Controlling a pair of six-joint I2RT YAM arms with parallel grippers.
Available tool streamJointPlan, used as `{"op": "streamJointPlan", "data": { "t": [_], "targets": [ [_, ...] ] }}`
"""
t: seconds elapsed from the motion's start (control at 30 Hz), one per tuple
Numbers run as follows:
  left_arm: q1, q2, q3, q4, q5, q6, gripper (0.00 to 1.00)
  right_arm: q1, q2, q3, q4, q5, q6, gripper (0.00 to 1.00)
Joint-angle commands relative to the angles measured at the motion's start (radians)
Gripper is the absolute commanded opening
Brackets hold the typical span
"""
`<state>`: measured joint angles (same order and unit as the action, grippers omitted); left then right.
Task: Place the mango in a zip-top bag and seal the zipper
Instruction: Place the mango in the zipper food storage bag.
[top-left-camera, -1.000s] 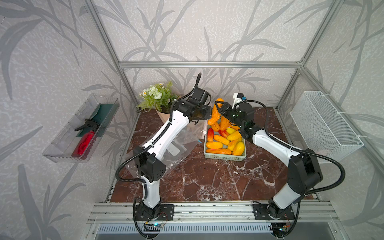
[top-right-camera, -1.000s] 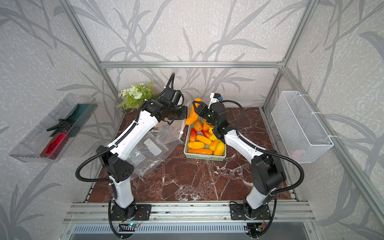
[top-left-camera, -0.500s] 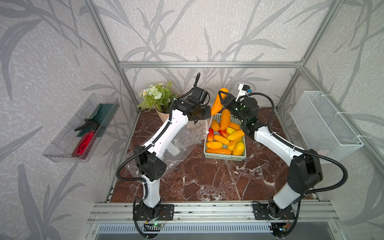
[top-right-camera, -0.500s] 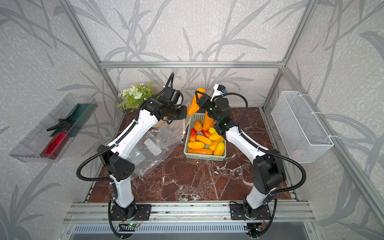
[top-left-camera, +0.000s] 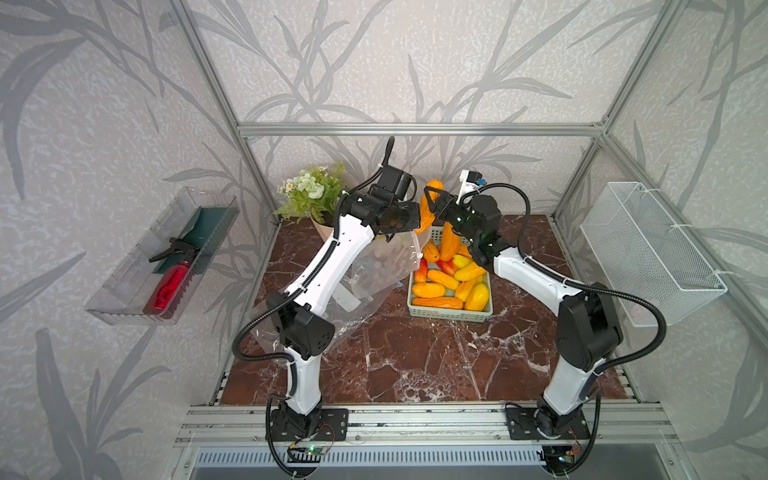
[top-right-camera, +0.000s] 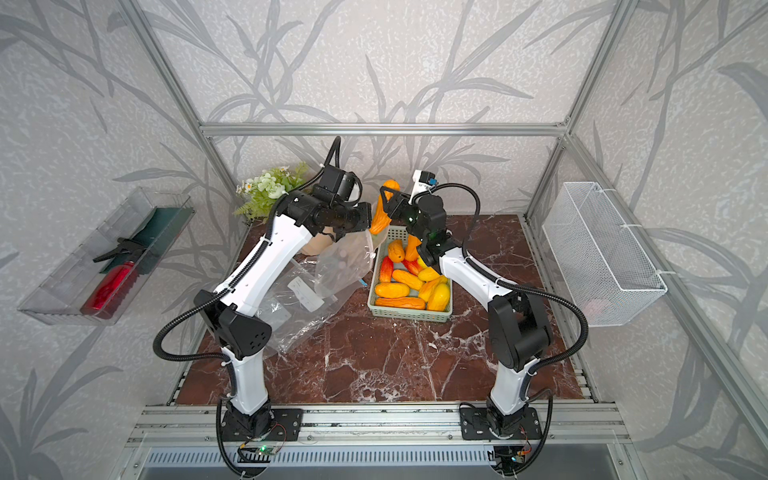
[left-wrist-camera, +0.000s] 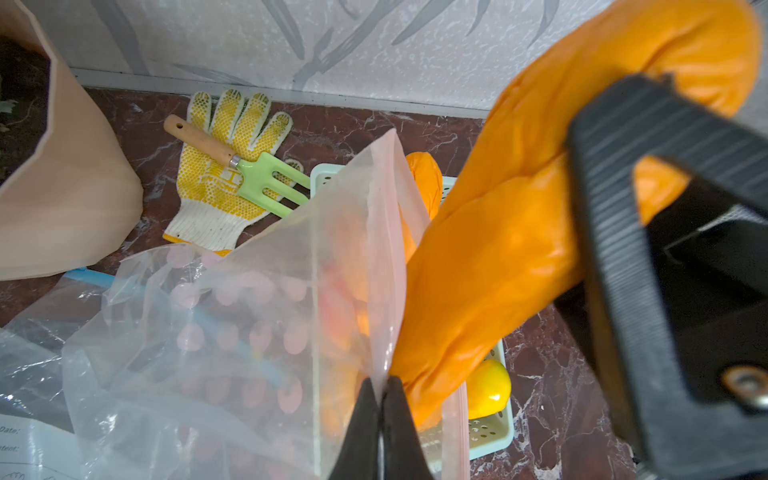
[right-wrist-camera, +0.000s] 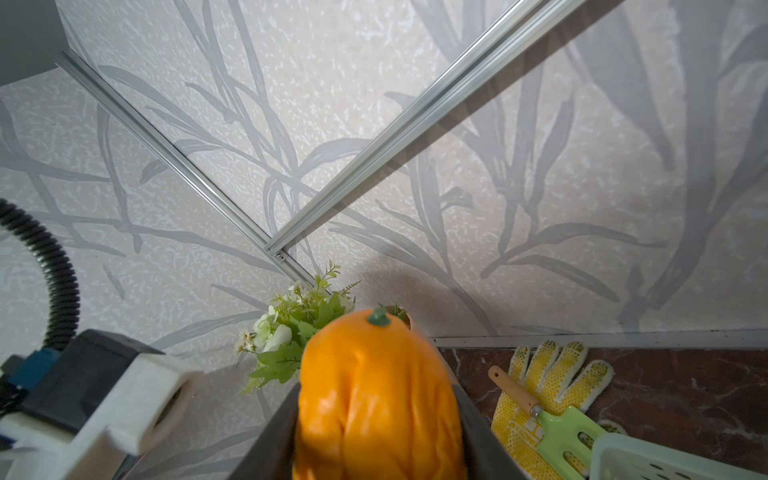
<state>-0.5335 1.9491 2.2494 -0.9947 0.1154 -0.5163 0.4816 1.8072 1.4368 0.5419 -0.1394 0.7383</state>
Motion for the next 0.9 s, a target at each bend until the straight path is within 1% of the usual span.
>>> {"op": "streamJointPlan", "data": {
  "t": [0.0,0.1,0.27,0.33,0.4,0.47,0.57,0.63,0.73,0.8,0.87],
  "targets": [
    [0.009,0.014,0.039,-0.011,0.026,-0.032,0.00,0.016,0.000,-0.017,0.073,-0.022,-0.055,0.21],
    [0.017,0.014,0.041,0.007,0.038,-0.058,0.00,0.037,0.004,-0.045,0.105,-0.042,-0.054,0.22],
    [0.024,0.017,0.059,0.022,0.033,-0.081,0.00,0.055,-0.022,-0.136,0.114,-0.032,-0.053,0.25],
    [0.026,0.022,0.075,0.012,0.022,-0.079,0.00,0.048,-0.043,-0.175,0.103,-0.020,-0.054,0.29],
    [0.026,0.028,0.083,0.003,0.016,-0.074,0.00,0.036,-0.069,-0.195,0.064,-0.016,-0.049,0.39],
    [0.026,0.032,0.082,-0.002,0.018,-0.071,0.00,0.027,-0.094,-0.185,-0.026,-0.008,-0.059,0.53],
    [0.023,0.041,0.082,-0.005,0.030,-0.070,0.00,0.017,-0.157,-0.139,-0.180,-0.001,-0.073,0.69],
    [0.024,0.046,0.082,-0.005,0.026,-0.068,0.00,0.007,-0.194,-0.108,-0.286,0.018,-0.077,0.77],
    [0.024,0.053,0.085,-0.011,0.015,-0.051,0.00,-0.013,-0.251,-0.086,-0.440,0.054,-0.071,0.79],
    [0.023,0.059,0.087,-0.017,0.014,-0.044,0.00,-0.030,-0.283,-0.081,-0.577,0.107,-0.023,0.78],
    [0.020,0.065,0.085,-0.020,0.018,-0.039,0.00,-0.058,-0.307,-0.102,-0.700,0.156,0.058,0.76]
  ]
}}
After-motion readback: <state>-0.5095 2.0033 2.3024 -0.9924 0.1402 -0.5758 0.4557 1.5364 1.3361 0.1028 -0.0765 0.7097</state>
